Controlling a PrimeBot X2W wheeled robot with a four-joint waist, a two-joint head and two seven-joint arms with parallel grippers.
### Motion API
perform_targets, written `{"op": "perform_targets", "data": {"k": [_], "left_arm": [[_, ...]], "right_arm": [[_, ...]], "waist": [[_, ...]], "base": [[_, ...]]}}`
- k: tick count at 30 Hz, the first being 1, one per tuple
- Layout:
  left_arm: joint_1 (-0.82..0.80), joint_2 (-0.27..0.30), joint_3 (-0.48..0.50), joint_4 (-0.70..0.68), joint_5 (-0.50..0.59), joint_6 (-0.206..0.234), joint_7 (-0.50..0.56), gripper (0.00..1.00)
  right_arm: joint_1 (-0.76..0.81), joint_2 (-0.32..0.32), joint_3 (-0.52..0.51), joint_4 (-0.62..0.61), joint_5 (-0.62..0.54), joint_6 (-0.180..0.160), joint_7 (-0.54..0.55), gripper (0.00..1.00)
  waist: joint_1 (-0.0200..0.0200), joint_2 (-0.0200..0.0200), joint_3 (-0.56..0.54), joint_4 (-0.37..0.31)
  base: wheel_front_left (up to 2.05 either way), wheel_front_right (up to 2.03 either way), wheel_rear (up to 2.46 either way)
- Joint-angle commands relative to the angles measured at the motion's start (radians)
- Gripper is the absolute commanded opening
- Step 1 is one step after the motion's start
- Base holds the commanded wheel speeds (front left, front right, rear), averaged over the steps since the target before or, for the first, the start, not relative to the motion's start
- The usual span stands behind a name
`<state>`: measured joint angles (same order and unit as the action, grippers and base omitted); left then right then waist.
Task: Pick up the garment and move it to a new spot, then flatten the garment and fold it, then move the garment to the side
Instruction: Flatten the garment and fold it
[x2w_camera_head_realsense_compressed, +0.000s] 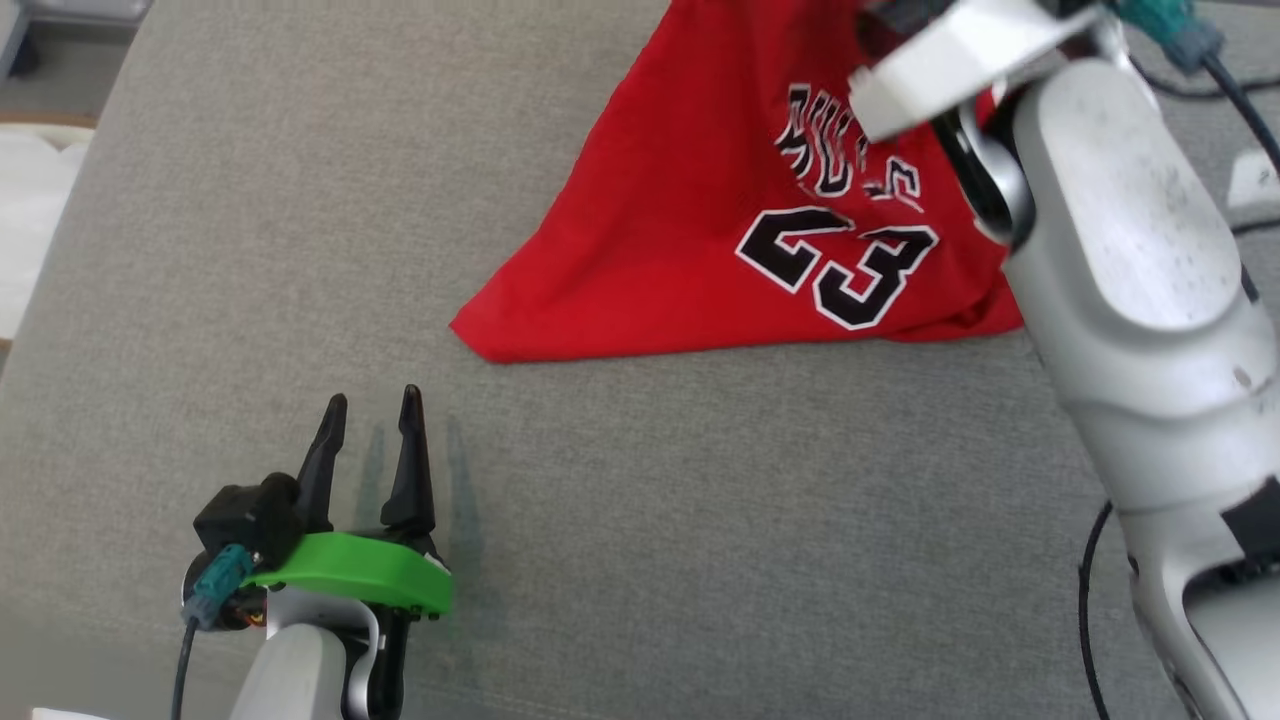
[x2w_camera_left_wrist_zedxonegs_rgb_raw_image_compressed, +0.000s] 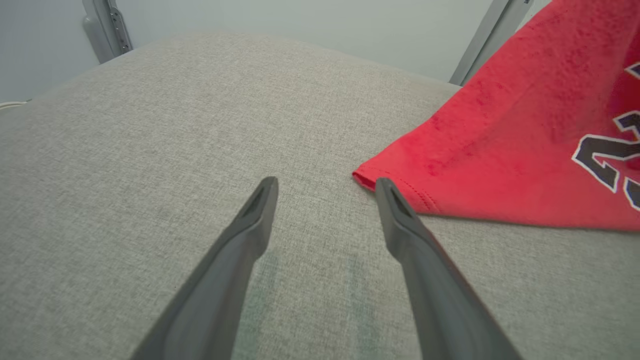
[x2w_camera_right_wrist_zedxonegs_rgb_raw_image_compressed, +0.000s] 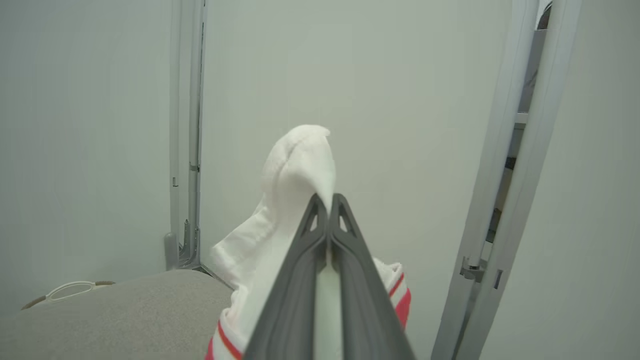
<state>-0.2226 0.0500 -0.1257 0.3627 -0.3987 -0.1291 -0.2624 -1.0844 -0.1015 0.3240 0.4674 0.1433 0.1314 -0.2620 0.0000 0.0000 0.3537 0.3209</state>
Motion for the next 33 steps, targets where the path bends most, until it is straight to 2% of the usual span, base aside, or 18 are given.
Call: {"op": "perform_targets", "data": {"k": [1,3,4,9,14,16,17,18,19,20,27,33], "left_arm": [[0.018,0.003,0.009,0.003,0.017,-0.002,-0.003,1.0],[0.03,0.003,0.02,0.006,0.031,-0.002,-0.003,1.0],[0.041,0.003,0.03,0.011,0.051,-0.002,-0.003,1.0],[0.067,0.003,0.052,0.027,0.079,-0.002,-0.003,1.0],[0.1,0.003,0.059,0.039,0.095,-0.002,-0.003,1.0],[0.111,0.003,0.059,0.044,0.101,-0.002,-0.003,1.0],[0.115,0.003,0.061,0.047,0.103,-0.002,-0.003,1.0],[0.119,0.003,0.062,0.05,0.106,-0.002,-0.003,1.0],[0.121,0.003,0.063,0.052,0.107,-0.002,-0.003,1.0],[0.124,0.003,0.062,0.054,0.109,-0.002,-0.003,1.0],[0.145,0.003,0.063,0.064,0.116,0.008,-0.003,1.0],[0.109,0.003,0.081,0.081,0.12,0.013,-0.003,1.0]], "right_arm": [[0.072,-0.022,-0.012,-0.04,0.018,-0.002,-0.004,0.0],[0.196,-0.044,-0.046,-0.112,0.055,-0.002,-0.004,0.0],[0.308,-0.057,-0.076,-0.159,0.083,-0.001,-0.004,0.0],[0.559,-0.078,-0.134,-0.23,0.109,-0.001,-0.004,0.0],[0.8,-0.049,-0.201,-0.274,0.113,-0.001,-0.004,0.0],[0.86,-0.042,-0.19,-0.282,0.101,-0.001,-0.004,0.0],[0.884,-0.04,-0.186,-0.284,0.097,-0.001,-0.004,0.05],[0.913,-0.037,-0.185,-0.288,0.086,-0.001,-0.004,0.33],[0.941,-0.036,-0.184,-0.285,0.076,-0.001,-0.004,0.57],[0.962,-0.034,-0.189,-0.281,0.069,-0.001,-0.004,1.0],[1.063,-0.027,-0.263,-0.253,0.013,-0.001,-0.004,1.0],[1.035,0.0,-0.317,-0.274,-0.016,-0.001,-0.004,1.0]], "waist": [[0.0,0.0,-0.055,-0.066],[0.0,0.0,-0.078,-0.1],[0.0,0.0,-0.097,-0.128],[0.0,0.0,-0.141,-0.185],[0.0,0.0,-0.187,-0.241],[0.0,0.0,-0.2,-0.255],[0.0,0.0,-0.205,-0.26],[0.0,0.0,-0.211,-0.266],[0.0,0.0,-0.218,-0.271],[0.0,0.0,-0.222,-0.274],[0.0,0.0,-0.252,-0.291],[0.0,0.0,-0.236,-0.303]], "base": [[0.0,0.0,0.0],[0.0,0.0,0.0],[0.0,0.0,0.0],[0.0,0.0,0.0],[0.0,0.0,0.0],[0.0,0.0,0.0],[0.0,0.0,0.0],[0.0,0.0,0.0],[0.0,0.0,0.0],[0.0,0.0,0.0],[0.0,0.0,0.0],[0.0,0.0,0.0]]}}
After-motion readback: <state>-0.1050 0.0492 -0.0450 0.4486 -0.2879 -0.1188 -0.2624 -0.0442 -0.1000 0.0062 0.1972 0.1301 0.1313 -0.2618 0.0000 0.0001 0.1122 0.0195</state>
